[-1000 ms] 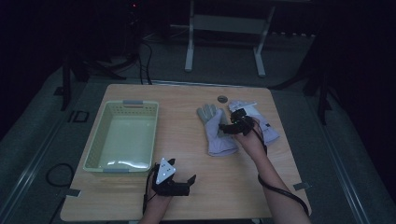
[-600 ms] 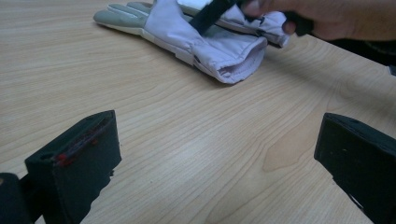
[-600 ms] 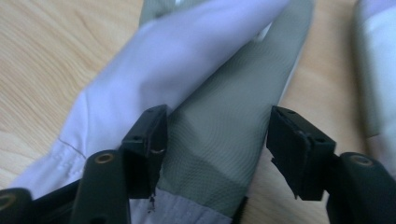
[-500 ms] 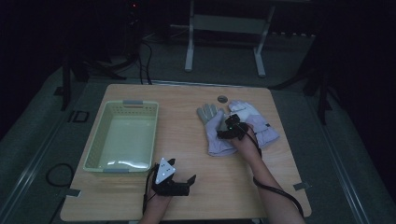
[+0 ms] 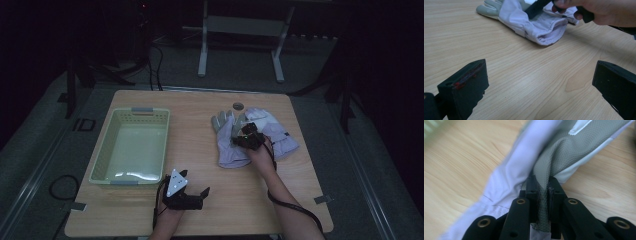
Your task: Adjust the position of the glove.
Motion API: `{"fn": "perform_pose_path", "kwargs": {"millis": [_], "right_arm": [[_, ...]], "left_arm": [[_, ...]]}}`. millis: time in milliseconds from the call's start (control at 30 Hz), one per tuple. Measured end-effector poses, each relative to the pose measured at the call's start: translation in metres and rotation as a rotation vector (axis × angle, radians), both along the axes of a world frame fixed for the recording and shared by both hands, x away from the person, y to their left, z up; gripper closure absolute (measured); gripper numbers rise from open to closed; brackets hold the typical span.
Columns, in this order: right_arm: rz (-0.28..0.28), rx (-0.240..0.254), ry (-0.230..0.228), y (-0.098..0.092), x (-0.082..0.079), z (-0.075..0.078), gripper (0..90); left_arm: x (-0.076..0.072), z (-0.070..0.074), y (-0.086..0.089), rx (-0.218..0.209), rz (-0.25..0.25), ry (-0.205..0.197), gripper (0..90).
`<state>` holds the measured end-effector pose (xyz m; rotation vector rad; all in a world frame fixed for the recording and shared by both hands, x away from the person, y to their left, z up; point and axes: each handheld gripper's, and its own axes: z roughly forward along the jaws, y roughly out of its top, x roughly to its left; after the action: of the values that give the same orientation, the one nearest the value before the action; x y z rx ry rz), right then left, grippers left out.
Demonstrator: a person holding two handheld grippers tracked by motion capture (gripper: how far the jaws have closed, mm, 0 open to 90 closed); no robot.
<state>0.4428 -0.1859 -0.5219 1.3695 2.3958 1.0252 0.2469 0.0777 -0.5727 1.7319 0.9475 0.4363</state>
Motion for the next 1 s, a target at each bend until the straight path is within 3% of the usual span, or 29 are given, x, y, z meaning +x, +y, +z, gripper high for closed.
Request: {"fn": "perform_pose_path", "kwargs": {"millis": [67,200,333,500,733,833,933,1000], "right_arm": [[-0.032,0.043,-0.016,0.001,-0.008,0.009,82.1],[-0.041,0.106,-0.041,0.003,-0.024,0.020,82.1],[-0.057,0.127,-0.061,0.005,-0.042,0.025,82.0],[-0.060,0.145,-0.047,0.001,-0.058,0.019,81.9],[-0.070,0.080,-0.038,-0.001,-0.071,0.002,81.8],[-0.082,0.043,-0.011,-0.003,-0.072,-0.013,80.1],[-0.086,0.036,0.002,-0.005,-0.070,-0.019,76.9],[-0.085,0.022,0.004,-0.007,-0.069,-0.020,67.3]], "left_arm": [[0.000,0.000,0.000,0.001,0.000,-0.001,0.5],[0.000,0.000,0.000,0.001,0.002,0.000,0.5],[0.000,0.000,0.000,-0.003,0.002,0.001,0.5],[0.000,0.000,0.000,-0.001,0.000,-0.002,0.5],[0.000,0.000,0.000,0.000,0.001,-0.001,0.5],[0.000,0.000,0.000,0.001,0.000,-0.002,0.5],[0.000,0.000,-0.001,0.004,0.003,-0.001,0.5],[0.000,0.000,0.000,0.002,0.001,-0.002,0.5]]}}
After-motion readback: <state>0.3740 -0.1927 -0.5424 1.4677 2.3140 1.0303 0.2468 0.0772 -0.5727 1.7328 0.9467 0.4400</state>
